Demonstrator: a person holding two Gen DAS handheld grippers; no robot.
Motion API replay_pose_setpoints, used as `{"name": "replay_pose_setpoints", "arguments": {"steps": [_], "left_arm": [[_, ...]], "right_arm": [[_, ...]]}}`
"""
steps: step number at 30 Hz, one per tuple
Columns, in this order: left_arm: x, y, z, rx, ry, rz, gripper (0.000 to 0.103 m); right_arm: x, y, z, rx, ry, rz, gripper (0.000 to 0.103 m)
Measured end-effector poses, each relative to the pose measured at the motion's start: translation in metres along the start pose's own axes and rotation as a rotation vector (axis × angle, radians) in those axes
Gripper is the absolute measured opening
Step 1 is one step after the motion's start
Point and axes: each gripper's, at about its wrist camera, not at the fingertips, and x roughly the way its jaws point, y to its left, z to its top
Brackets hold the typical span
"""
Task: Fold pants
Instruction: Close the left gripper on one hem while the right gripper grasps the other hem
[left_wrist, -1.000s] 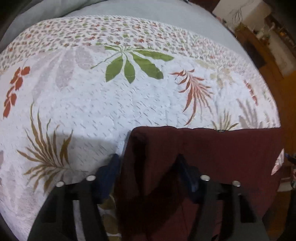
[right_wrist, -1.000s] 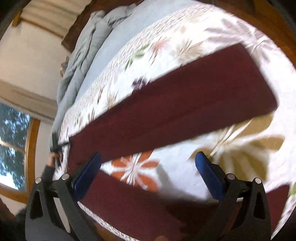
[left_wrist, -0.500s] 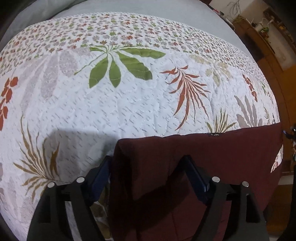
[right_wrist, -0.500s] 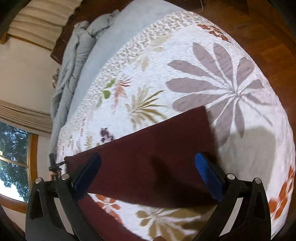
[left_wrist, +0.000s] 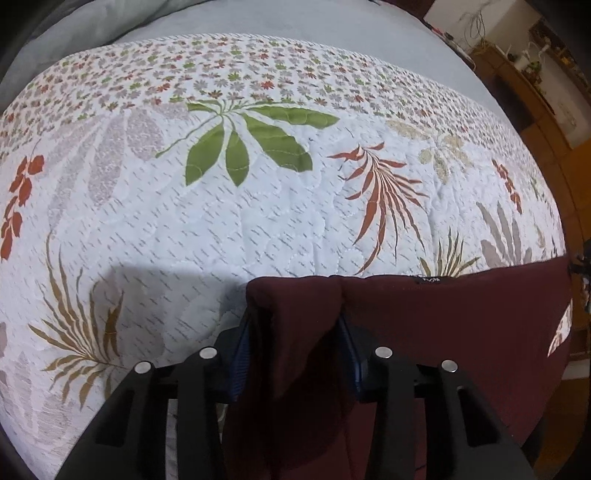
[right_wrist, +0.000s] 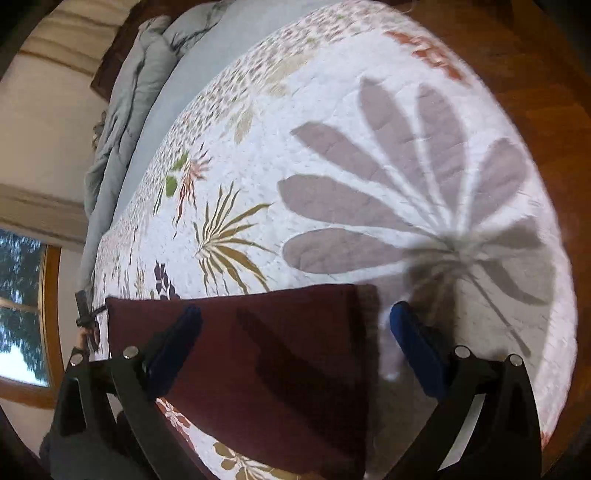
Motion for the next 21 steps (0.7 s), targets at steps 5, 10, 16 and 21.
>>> {"name": "replay_pose_setpoints", "arguments": {"steps": [5,10,16,21], "left_arm": [[-0.002,0.007,-0.002,-0.041,-0.026,-0.029,0.043],[-0.005,0.013,-0.005,-0.066,-0.045,-0.053,0.042],[-0.014,0.006,-0.007,-0.060,-0.074,-0.028,0.025],[-0.034,0.002,-0.012,-0.072,-0.142,-0.027,0.021]], "right_arm": [[0.003,0.006,0.002,-0.017,0.025,0.084,0.098],[-0.003,0.003,0.000,-0.014,0.022,0.048,0.051],[-0.017,0.019,-0.005,-0.055,-0.023,-0.014,0.023],[-0.045,0.041,-0.014,-0.085,-0.093,-0.057,0.020]]}}
